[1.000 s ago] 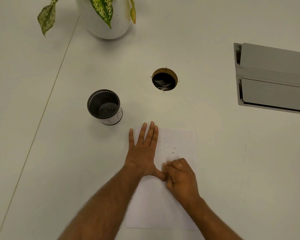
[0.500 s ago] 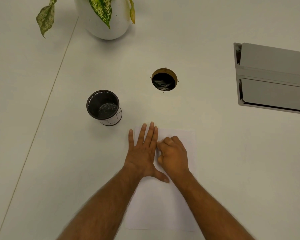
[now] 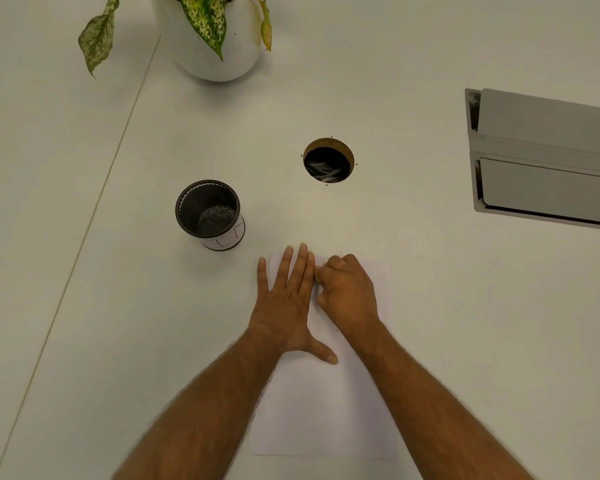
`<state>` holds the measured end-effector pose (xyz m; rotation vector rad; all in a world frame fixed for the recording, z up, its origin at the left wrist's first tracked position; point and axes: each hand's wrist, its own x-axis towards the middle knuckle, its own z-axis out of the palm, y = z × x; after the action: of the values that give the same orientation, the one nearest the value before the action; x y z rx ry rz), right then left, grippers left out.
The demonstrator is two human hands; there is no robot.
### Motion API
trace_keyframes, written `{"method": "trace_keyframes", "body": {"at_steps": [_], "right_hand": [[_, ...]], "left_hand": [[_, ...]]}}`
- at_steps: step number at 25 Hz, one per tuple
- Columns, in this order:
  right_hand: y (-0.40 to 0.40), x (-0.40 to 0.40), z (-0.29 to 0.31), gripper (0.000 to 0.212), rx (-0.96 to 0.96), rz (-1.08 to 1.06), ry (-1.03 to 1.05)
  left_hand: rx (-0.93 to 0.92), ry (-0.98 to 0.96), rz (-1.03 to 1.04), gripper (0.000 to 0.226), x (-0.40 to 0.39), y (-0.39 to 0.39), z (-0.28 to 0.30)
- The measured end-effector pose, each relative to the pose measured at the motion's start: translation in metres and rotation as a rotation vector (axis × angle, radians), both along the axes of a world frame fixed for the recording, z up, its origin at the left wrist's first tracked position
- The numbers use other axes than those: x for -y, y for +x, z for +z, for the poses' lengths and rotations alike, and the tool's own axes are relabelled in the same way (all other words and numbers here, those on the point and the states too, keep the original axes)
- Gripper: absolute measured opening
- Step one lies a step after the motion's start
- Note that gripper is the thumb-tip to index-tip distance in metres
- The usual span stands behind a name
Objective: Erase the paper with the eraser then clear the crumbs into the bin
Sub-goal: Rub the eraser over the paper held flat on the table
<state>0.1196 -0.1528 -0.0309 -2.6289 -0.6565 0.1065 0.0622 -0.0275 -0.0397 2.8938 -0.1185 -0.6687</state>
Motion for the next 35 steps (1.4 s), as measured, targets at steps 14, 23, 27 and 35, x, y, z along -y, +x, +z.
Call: {"method": "trace_keyframes", "body": {"at_steps": [14,23,27,35], "right_hand": [[-0.018,0.029,0.006,0.004,-0.124,-0.255,0.362],[-0.086,0.046,-0.007,0.026,0.003,0.01,0.073],[-0.077,0.034,-0.003,0.027,0.056,0.01,0.082],[-0.015,-0.003,-0.005,0.008,0.06,-0.01,0.045]], "left_hand": [[0.005,0.016,-0.025,0.16,-0.015,-0.001,0.001],[0.021,0.033,-0.022,0.158,-0.014,-0.002,-0.001],[0.028,0.048,-0.026,0.154,-0.013,-0.002,-0.001],[0.022,0.03,-0.046,0.159,-0.016,-0.002,-0.002]]}}
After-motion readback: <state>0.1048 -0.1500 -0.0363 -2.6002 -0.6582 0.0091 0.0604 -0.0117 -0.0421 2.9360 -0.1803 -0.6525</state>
